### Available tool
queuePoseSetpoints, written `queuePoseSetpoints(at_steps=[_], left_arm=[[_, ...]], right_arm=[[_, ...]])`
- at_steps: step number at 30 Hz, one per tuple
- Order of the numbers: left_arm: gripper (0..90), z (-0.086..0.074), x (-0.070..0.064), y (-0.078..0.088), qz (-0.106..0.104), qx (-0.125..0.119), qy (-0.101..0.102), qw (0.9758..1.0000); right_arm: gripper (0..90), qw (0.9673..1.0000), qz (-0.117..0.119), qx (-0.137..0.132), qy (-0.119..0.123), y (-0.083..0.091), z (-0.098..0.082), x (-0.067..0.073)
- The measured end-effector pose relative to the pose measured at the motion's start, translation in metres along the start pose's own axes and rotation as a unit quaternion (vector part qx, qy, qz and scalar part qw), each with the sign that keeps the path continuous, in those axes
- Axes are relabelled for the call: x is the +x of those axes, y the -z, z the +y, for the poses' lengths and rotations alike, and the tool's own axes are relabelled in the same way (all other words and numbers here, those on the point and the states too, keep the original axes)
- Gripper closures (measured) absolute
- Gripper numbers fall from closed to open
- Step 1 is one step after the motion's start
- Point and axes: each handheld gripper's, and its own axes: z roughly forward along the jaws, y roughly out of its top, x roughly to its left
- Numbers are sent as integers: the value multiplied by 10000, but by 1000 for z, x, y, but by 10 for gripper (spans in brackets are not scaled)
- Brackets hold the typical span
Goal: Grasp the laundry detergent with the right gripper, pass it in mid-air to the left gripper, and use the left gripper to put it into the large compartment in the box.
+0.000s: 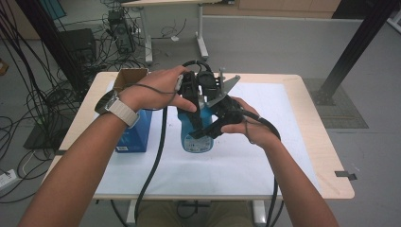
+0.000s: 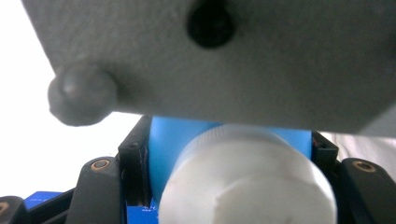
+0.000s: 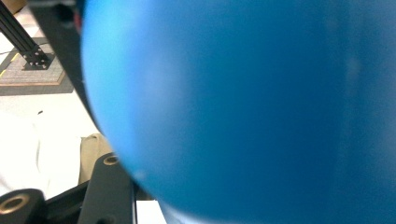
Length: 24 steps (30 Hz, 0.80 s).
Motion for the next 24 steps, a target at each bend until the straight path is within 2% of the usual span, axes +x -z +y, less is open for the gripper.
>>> queuePoseSetpoints(at_steps=[24], left_arm=[[374, -2, 1, 0, -34, -20, 18, 10000]], right_arm=[[441, 10000, 62, -14, -50, -2, 0, 1]])
